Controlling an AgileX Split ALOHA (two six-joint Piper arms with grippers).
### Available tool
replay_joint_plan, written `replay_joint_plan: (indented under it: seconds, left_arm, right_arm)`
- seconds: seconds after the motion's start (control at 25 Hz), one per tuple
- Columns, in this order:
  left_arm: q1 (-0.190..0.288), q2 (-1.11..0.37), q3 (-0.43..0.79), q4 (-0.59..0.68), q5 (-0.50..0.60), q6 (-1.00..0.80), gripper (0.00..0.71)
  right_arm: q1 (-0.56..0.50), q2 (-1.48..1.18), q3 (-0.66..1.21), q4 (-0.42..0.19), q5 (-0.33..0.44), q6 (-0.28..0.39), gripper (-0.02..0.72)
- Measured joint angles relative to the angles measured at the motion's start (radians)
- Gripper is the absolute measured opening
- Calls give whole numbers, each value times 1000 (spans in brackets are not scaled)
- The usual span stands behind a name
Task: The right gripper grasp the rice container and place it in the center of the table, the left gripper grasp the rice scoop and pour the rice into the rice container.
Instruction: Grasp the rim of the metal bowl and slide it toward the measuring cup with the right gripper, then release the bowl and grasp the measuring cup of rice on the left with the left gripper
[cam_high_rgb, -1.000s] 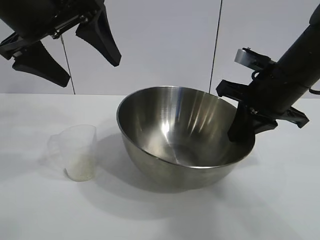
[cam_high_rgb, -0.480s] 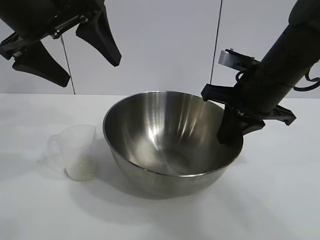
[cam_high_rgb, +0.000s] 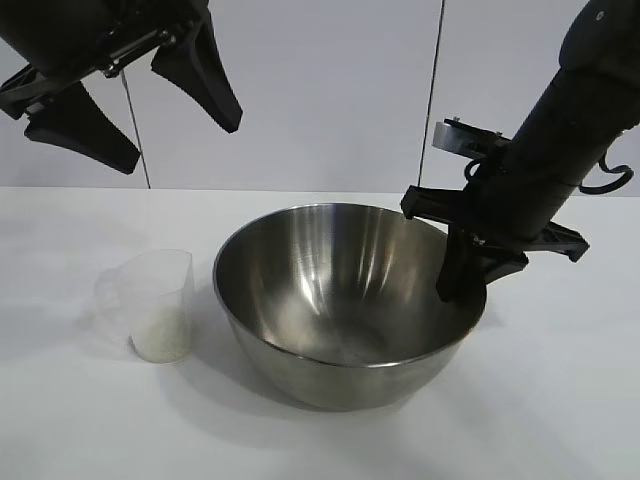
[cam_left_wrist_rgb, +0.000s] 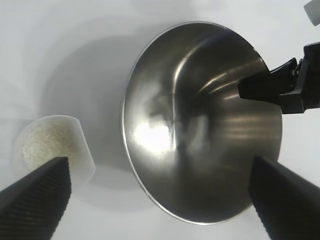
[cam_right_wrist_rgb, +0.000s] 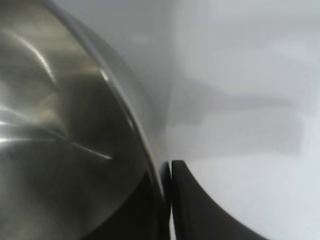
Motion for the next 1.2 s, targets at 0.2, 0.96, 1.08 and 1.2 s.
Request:
replay_joint_plan:
  seconds: [0.2,0.96,1.08,1.2]
  left_arm:
    - [0,0,0,0,0,0,694]
    - [0,0,0,-1,-2,0,694]
    - [0,0,0,-1,-9,0,694]
    - [0,0,0,-1,-11,1,694]
  right_arm:
    - [0,-3,-7,3,17,4,452]
    - [-97,-124,-279,-29,333,112,641]
    - [-137,-173,-279,-31,362,111,641]
    - [-162,-204,-279,-31,381,109,641]
